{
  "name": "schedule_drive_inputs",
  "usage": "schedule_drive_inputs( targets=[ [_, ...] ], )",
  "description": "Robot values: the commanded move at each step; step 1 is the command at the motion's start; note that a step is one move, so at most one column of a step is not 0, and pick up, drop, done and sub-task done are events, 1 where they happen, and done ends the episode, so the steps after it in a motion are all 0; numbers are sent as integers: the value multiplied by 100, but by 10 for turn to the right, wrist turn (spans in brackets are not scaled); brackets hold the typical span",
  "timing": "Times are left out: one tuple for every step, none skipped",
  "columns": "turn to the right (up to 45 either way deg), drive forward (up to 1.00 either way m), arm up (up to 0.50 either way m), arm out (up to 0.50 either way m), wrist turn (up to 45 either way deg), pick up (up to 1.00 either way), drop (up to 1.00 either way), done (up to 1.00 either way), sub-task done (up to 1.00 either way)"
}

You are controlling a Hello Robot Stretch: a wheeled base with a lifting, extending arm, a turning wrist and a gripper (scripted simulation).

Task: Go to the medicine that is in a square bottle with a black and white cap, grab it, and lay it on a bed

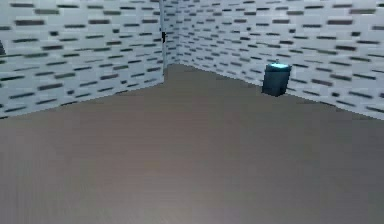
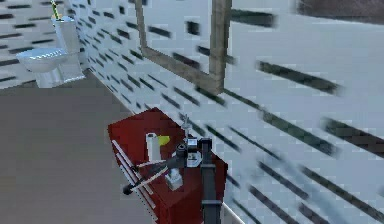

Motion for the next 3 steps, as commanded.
schedule_drive_inputs(
  targets=[
    [0,0,0,0,450,0,0,0,0],
    [0,0,0,0,210,0,0,0,0],
    [0,0,-30,0,0,0,0,0,0]
  ],
)
